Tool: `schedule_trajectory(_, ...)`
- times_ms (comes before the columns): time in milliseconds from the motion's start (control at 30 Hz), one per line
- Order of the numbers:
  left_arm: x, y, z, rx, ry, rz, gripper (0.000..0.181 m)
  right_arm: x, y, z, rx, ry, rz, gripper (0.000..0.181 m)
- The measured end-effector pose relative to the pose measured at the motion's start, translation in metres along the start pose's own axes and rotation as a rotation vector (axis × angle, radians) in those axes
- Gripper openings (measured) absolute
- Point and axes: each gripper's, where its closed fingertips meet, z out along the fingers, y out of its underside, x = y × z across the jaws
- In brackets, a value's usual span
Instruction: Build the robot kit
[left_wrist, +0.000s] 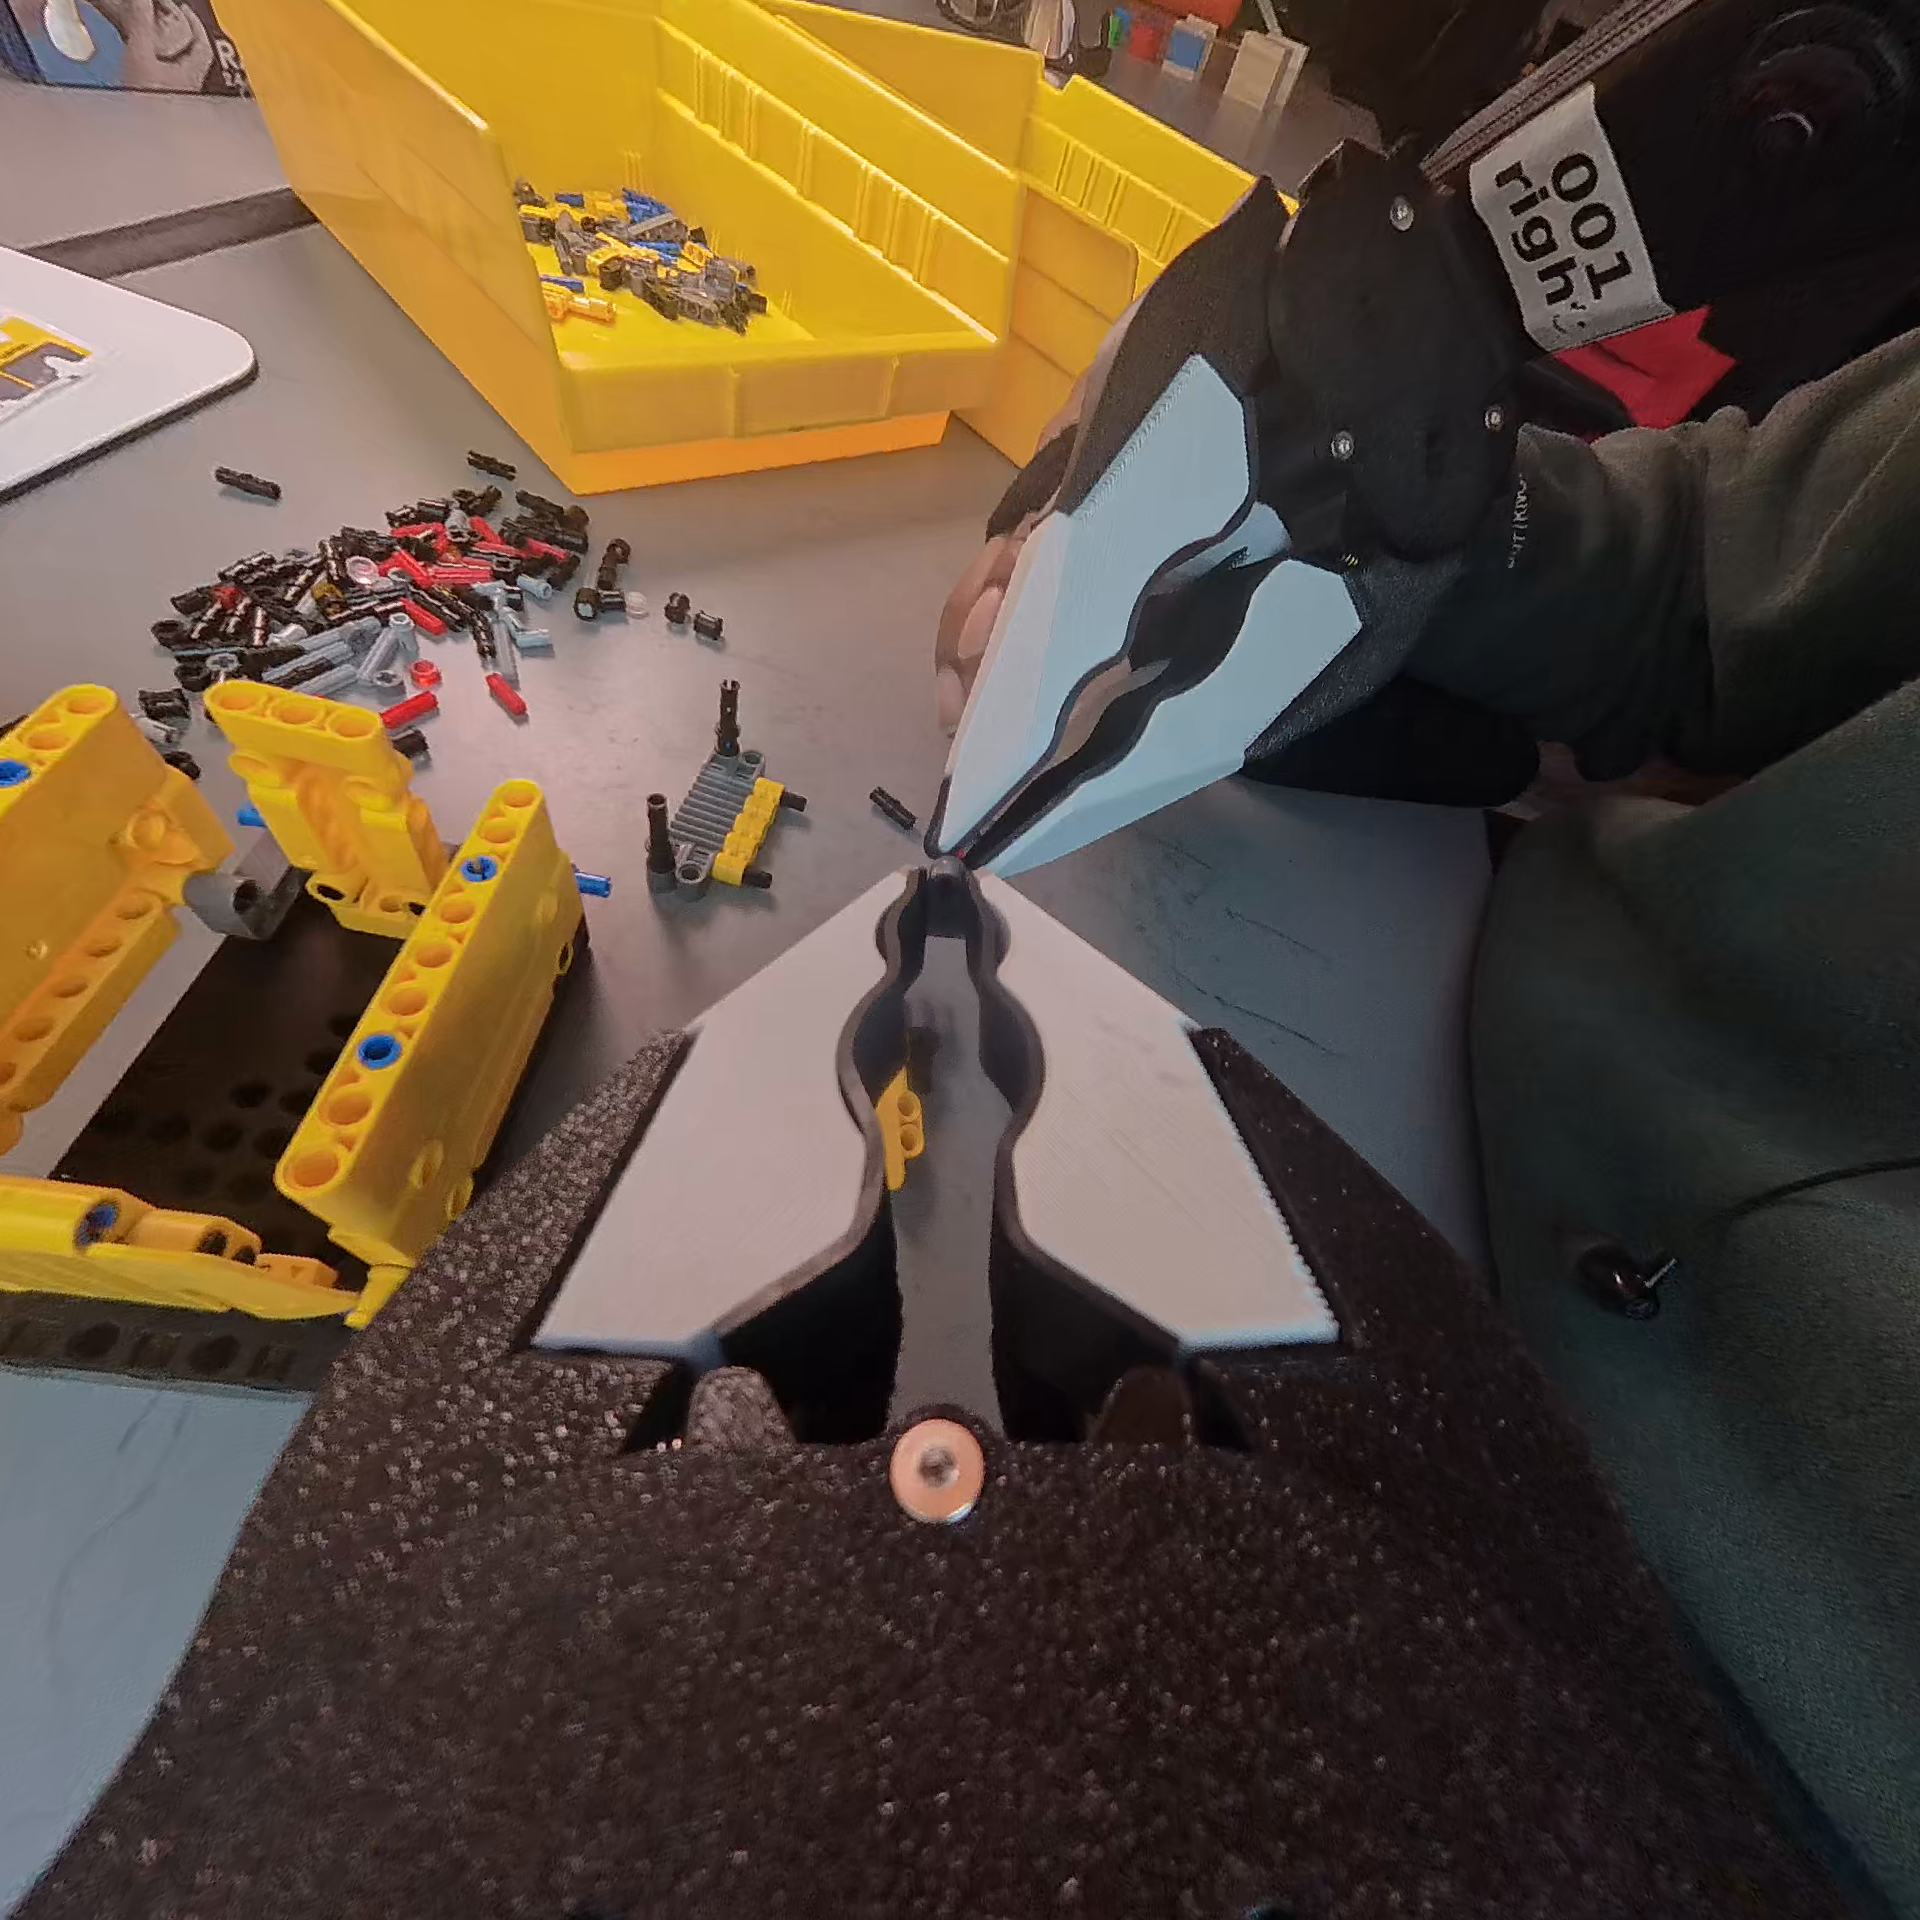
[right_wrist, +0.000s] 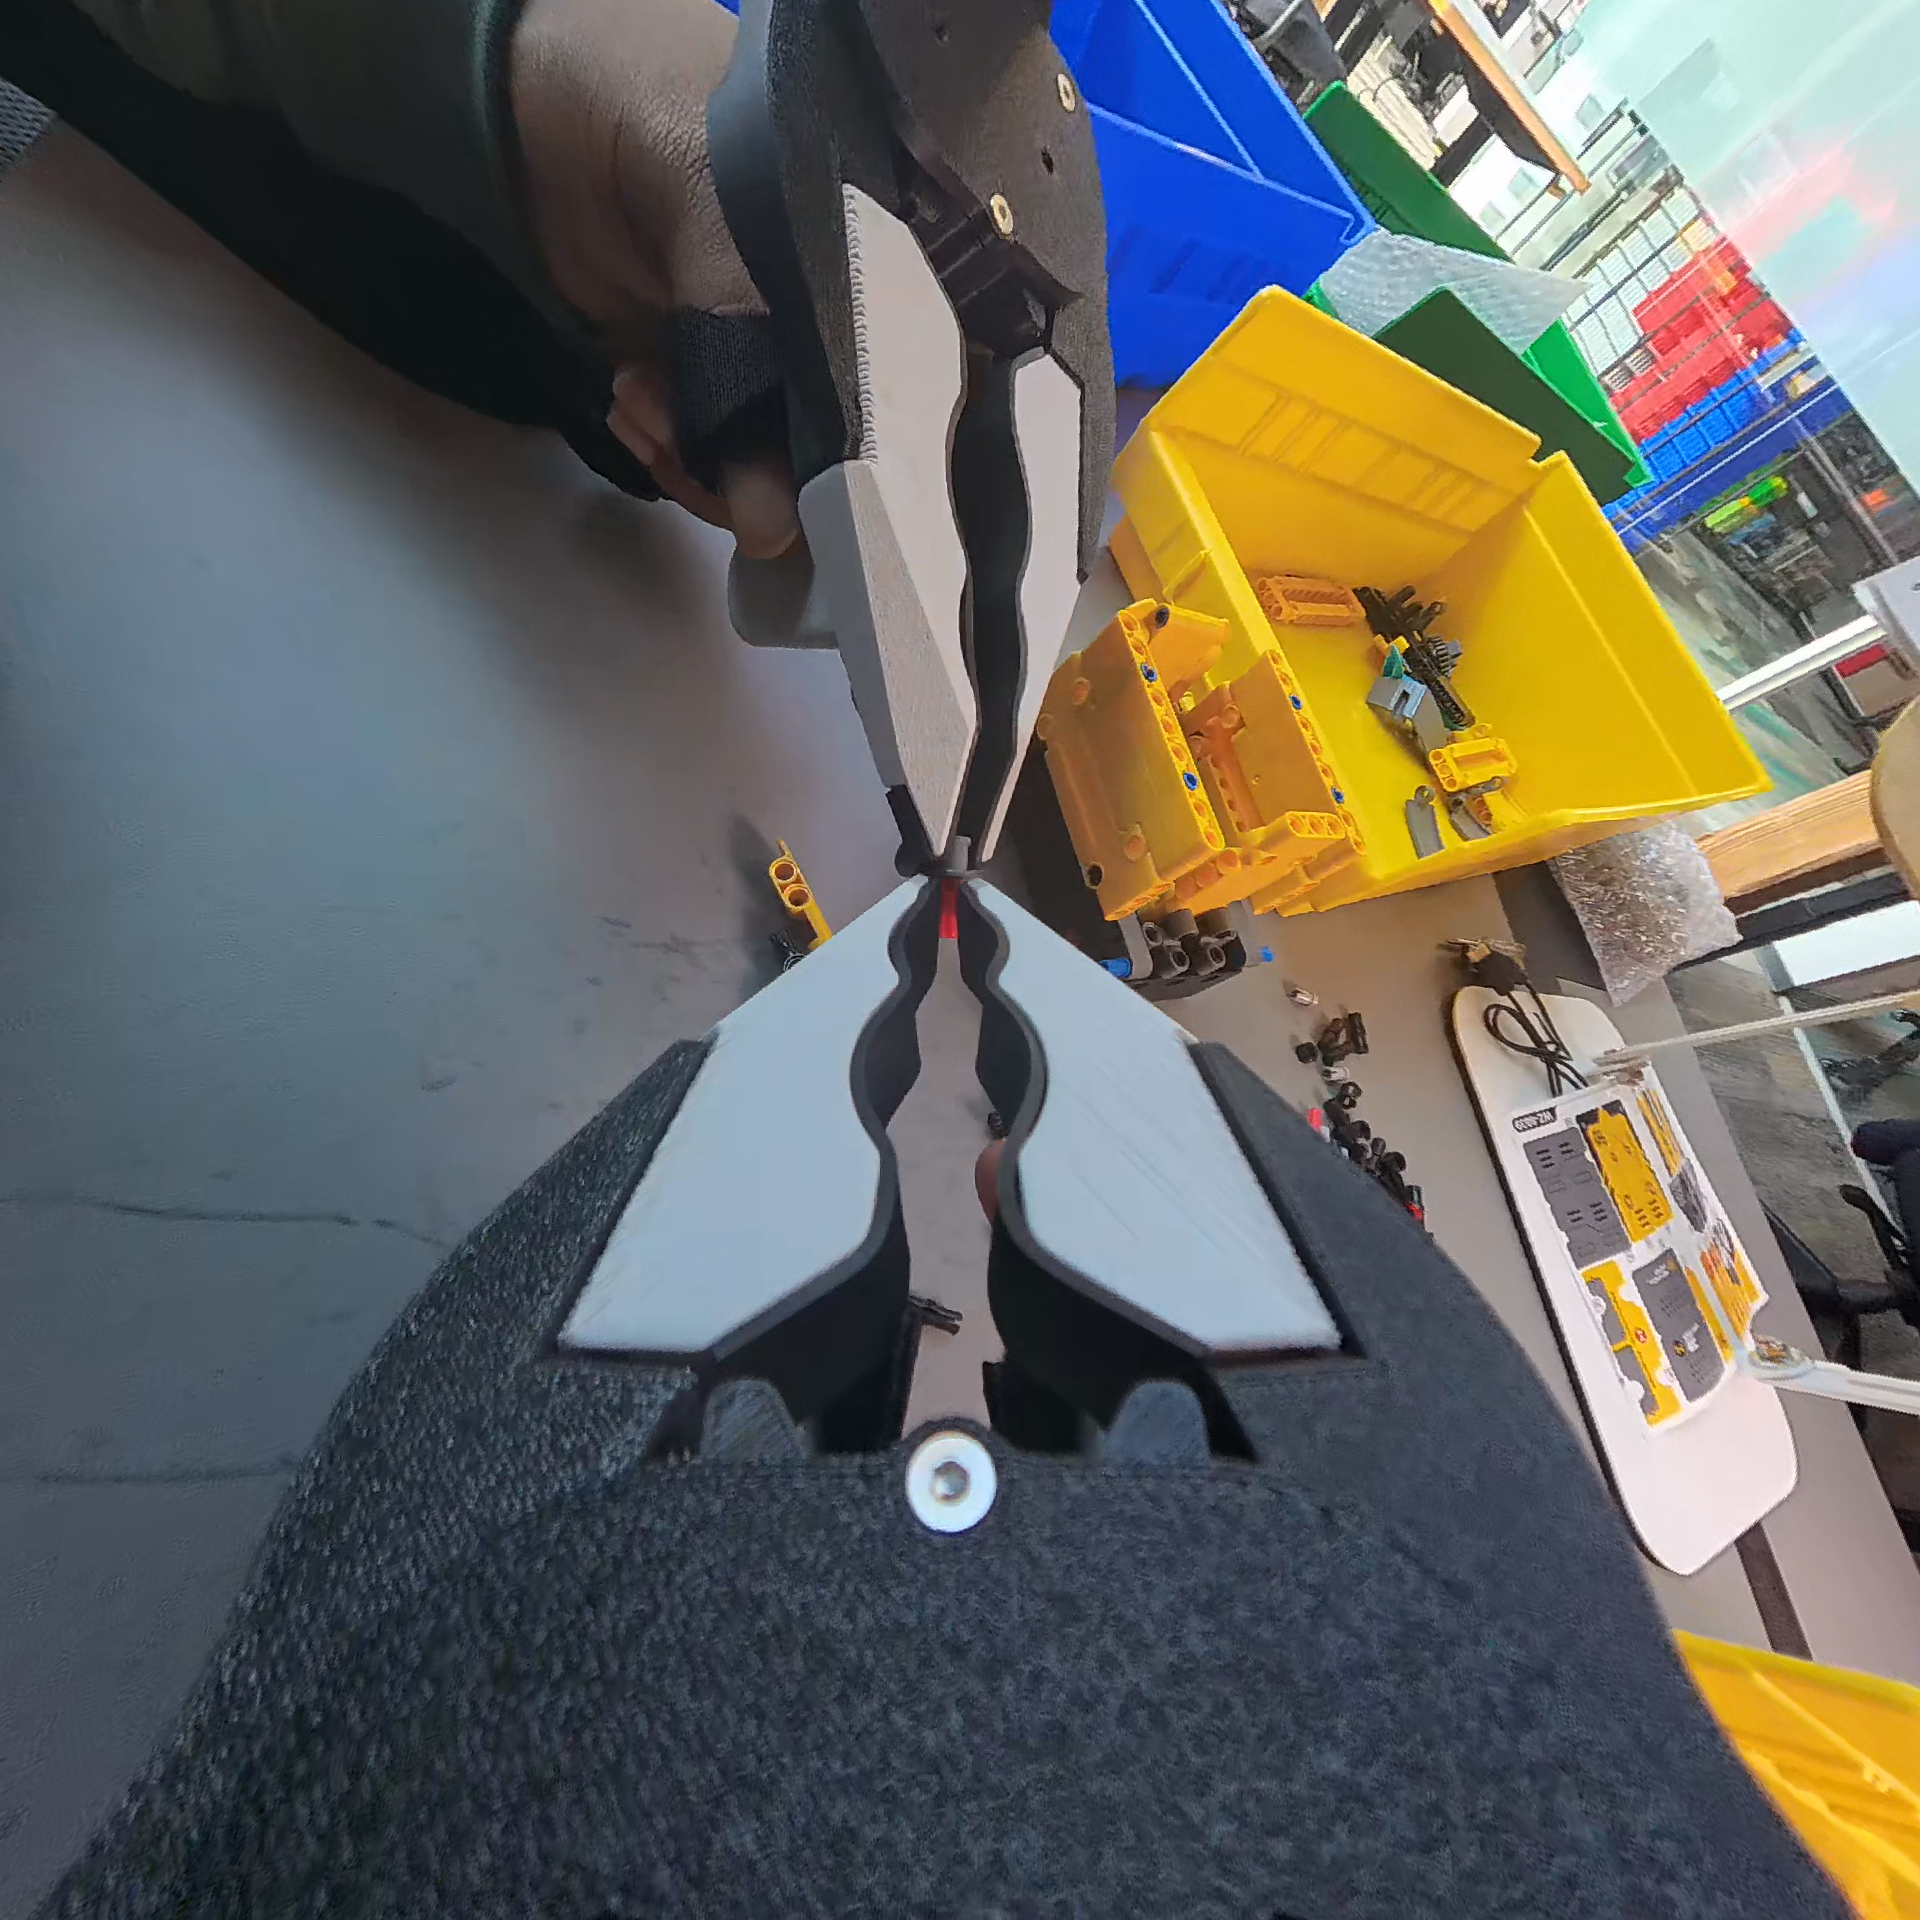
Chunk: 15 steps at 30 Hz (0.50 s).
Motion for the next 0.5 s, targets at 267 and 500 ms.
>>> schedule_trajectory(267, 0.005, -0.019, -0.008, 0.14, 0.097, -0.072, 0.005, 0.012, -0.016, -0.011, 0.149, 0.002, 0.122, 0.003)
schedule_trajectory(500, -0.004, -0.06, -0.028, 0.428, 0.077, -0.143, 0.005, 0.039, -0.038, -0.026, 0.298, 0.109, 0.322, 0.021)
